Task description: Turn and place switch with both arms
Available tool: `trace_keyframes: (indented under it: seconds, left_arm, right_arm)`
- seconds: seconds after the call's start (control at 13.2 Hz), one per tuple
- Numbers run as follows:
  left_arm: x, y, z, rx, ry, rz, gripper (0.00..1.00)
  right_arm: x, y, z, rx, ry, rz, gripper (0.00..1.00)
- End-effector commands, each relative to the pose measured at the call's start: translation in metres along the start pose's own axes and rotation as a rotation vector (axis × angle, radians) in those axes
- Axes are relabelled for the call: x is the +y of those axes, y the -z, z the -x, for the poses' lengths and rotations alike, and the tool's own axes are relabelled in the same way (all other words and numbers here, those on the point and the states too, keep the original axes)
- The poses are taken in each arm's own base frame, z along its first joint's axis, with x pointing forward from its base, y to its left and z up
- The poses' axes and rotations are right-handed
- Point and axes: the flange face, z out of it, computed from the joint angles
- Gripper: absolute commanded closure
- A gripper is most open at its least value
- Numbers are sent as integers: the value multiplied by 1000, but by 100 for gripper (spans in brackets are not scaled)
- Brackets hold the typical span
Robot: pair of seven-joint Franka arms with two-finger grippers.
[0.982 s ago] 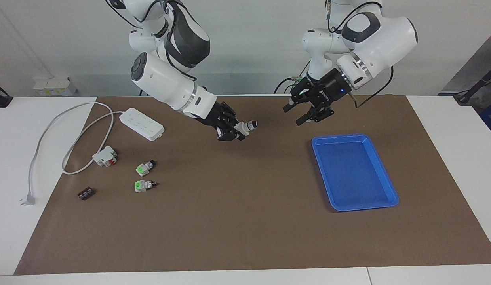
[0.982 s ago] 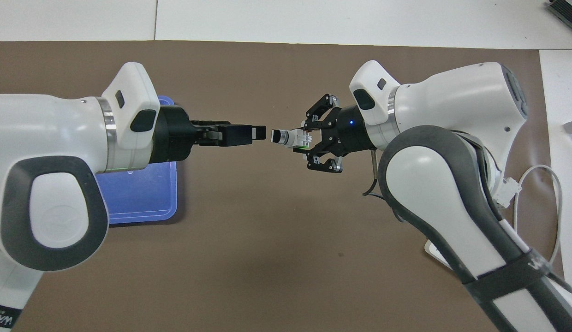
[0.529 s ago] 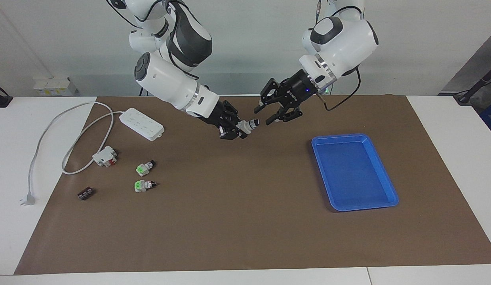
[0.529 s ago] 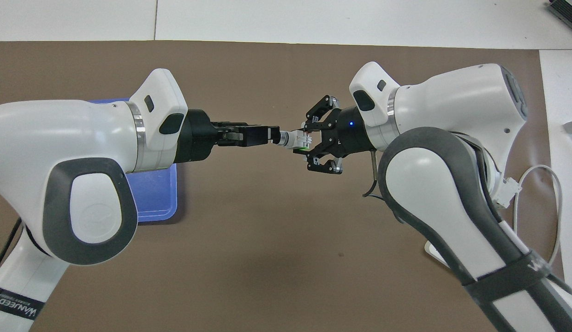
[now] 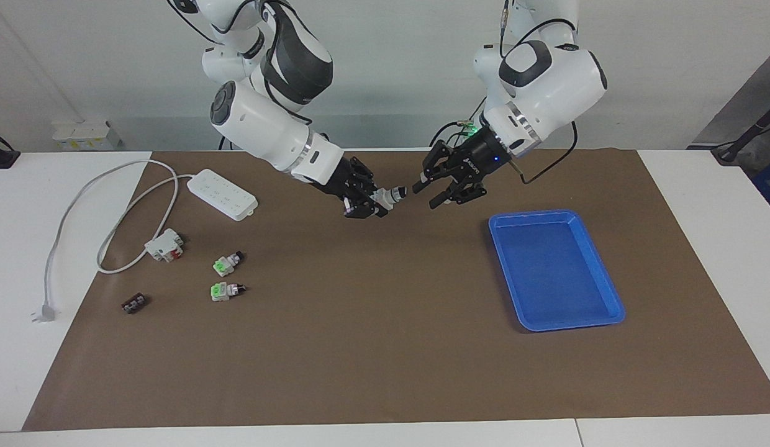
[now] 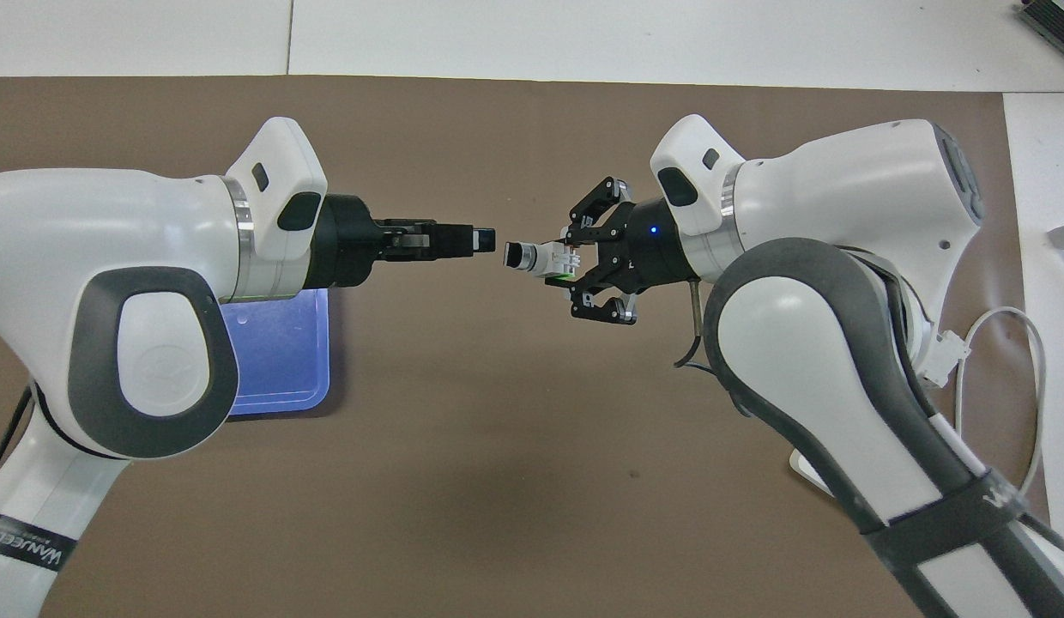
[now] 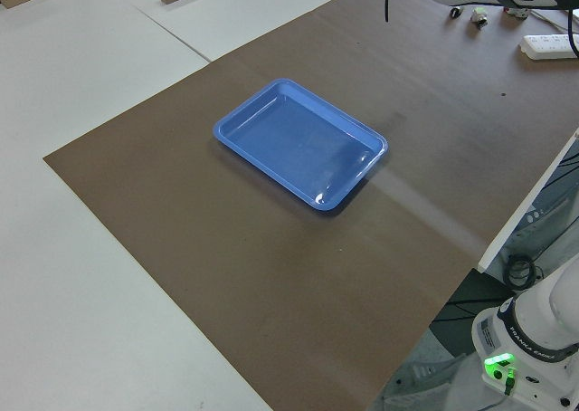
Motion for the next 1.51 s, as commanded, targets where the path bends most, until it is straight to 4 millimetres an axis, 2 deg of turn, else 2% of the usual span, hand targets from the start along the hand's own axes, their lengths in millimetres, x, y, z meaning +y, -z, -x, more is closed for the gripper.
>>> trace_keyframes:
  seconds: [0.0,0.38,1.44]
  left_arm:
    - [9,0,3,-27,0,55,52]
    - [26,-15,11,-23,-23,60,55]
    - [18,-21,12,-26,-11,50,70]
  right_arm:
    - [-11,1,-1,8,-34,14,100]
    - [-14,4,-3,5,-37,16,100]
    - [-14,3,0,1,-39,16,100]
